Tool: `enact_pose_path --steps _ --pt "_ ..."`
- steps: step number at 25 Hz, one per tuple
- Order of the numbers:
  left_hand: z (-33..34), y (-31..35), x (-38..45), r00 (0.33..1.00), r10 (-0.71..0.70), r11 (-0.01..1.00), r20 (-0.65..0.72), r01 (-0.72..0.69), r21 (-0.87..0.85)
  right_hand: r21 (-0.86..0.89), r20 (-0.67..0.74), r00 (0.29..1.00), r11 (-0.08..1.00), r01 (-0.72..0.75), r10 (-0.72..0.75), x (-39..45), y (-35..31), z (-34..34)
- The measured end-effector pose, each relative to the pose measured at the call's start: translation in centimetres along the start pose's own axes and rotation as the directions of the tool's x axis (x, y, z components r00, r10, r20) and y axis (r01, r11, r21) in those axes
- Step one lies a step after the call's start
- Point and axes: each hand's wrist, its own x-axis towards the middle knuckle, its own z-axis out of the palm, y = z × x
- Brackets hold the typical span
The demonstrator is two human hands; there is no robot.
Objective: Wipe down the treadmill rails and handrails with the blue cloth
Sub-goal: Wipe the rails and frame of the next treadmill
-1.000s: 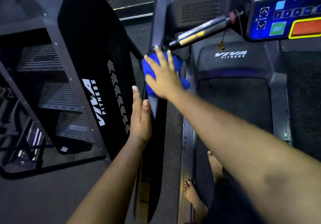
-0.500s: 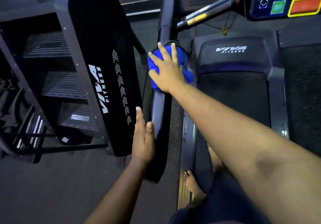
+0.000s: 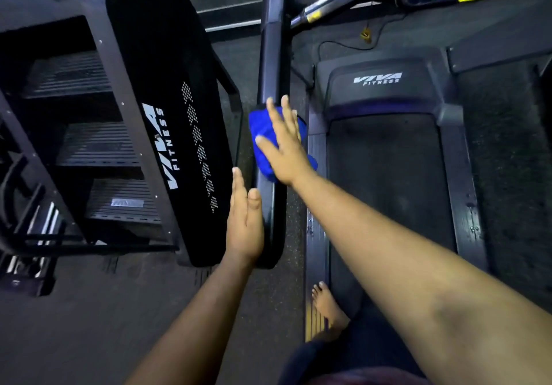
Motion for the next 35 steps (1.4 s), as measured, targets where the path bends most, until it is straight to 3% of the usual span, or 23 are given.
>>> enact_pose_path --steps 2,5,8,12,14,16,18,21,22,24,25,28,30,35 --pt "0.0 0.0 -0.4 1.000 0.006 0.999 0.010 -0.006 0.045 0.214 -0.094 0.987 0.971 -0.106 0.129 -0.5 0.5 1.1" --pt "0.0 0.1 -1.0 1.000 0.002 0.998 0.028 -0.004 0.069 0.361 -0.110 0.968 0.916 -0.172 0.225 -8.3 0.9 3.6" --pt "-0.3 0.5 -1.7 0.994 0.011 0.991 0.109 -0.025 0.133 0.296 -0.083 0.963 0.930 -0.220 0.255 -13.8 0.7 3.6" --pt "-0.7 3.1 -3.0 0.968 -0.135 0.947 0.212 0.063 0.314 0.162 -0.003 0.993 0.980 -0.117 0.119 -15.4 -0.2 -0.5" --pt "-0.3 5.2 -3.6 0.948 -0.143 0.911 0.285 0.014 0.412 0.254 0.020 0.987 0.954 -0.161 0.161 -15.8 -1.5 -3.5" --pt "0.7 7.7 -4.2 0.936 -0.050 0.914 0.349 -0.098 0.394 0.411 -0.039 0.979 0.896 -0.168 0.202 -16.1 -3.4 -6.5" --pt "2.3 10.0 -4.2 0.913 0.035 0.958 0.408 -0.146 0.246 0.588 -0.081 0.958 0.789 -0.177 0.275 -15.4 -4.3 -9.1" --pt "5.5 12.8 -2.9 0.887 0.110 0.987 0.448 -0.150 0.053 0.803 0.066 0.910 0.520 -0.292 0.409 -13.9 -4.4 -13.7" --pt "6.5 13.9 -2.0 0.894 0.130 0.988 0.429 -0.155 0.025 0.800 0.135 0.904 0.494 -0.341 0.405 -13.3 -4.2 -15.6" --pt "8.3 16.4 -0.1 0.923 0.172 0.985 0.344 -0.161 -0.059 0.736 0.218 0.908 0.551 -0.393 0.357 -12.0 -3.6 -19.8" --pt "9.3 18.0 0.8 0.939 0.183 0.981 0.292 -0.153 -0.120 0.693 0.192 0.921 0.618 -0.372 0.339 -11.2 -3.2 -21.9" --pt "12.0 22.0 3.3 0.957 0.141 0.963 0.254 -0.074 -0.258 0.307 -0.093 0.963 0.927 -0.214 0.253 -8.6 -0.2 -27.5" --pt "14.3 24.1 5.1 0.943 0.105 0.945 0.317 0.005 -0.327 0.150 -0.170 0.956 0.965 -0.216 0.241 -6.9 1.8 -31.3" --pt "19.6 30.7 8.5 0.899 0.086 0.906 0.429 0.109 -0.410 0.468 -0.170 0.956 0.873 -0.135 0.239 -4.2 3.3 -38.8"
